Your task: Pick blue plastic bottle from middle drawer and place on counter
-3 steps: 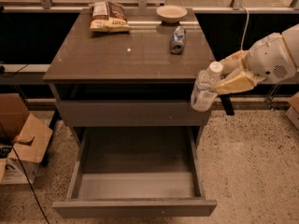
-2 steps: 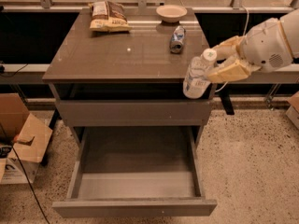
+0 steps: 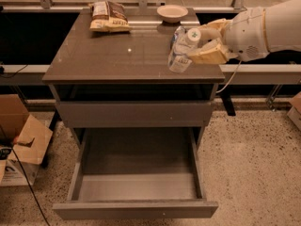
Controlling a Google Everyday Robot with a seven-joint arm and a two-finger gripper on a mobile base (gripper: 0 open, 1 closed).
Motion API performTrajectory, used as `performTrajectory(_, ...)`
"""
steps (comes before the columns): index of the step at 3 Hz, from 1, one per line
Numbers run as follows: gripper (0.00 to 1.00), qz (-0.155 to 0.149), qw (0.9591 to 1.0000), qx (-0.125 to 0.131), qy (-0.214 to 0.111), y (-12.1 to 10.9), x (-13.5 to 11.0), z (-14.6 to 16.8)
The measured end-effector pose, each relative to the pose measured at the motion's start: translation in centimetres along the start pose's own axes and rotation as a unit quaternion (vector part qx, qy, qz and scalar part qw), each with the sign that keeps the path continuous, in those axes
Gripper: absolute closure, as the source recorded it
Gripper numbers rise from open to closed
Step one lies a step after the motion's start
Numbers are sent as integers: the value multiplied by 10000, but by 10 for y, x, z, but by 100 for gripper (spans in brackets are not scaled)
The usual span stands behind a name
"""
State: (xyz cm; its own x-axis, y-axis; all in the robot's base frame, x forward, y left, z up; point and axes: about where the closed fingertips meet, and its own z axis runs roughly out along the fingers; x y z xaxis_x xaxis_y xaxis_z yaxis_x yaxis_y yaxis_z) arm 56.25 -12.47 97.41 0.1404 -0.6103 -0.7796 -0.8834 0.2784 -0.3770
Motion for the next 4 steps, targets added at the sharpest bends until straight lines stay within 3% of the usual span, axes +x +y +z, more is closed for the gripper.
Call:
performTrajectory(1, 100, 159, 9982, 523, -239, -36, 10, 39)
performTrajectory(2, 100, 282, 9953, 895, -242, -61, 26, 67)
performTrajectory(3, 96, 473, 9932, 1057, -154, -90, 59, 114)
performTrajectory(4, 73, 581, 9925, 1071, -88, -105, 79, 143)
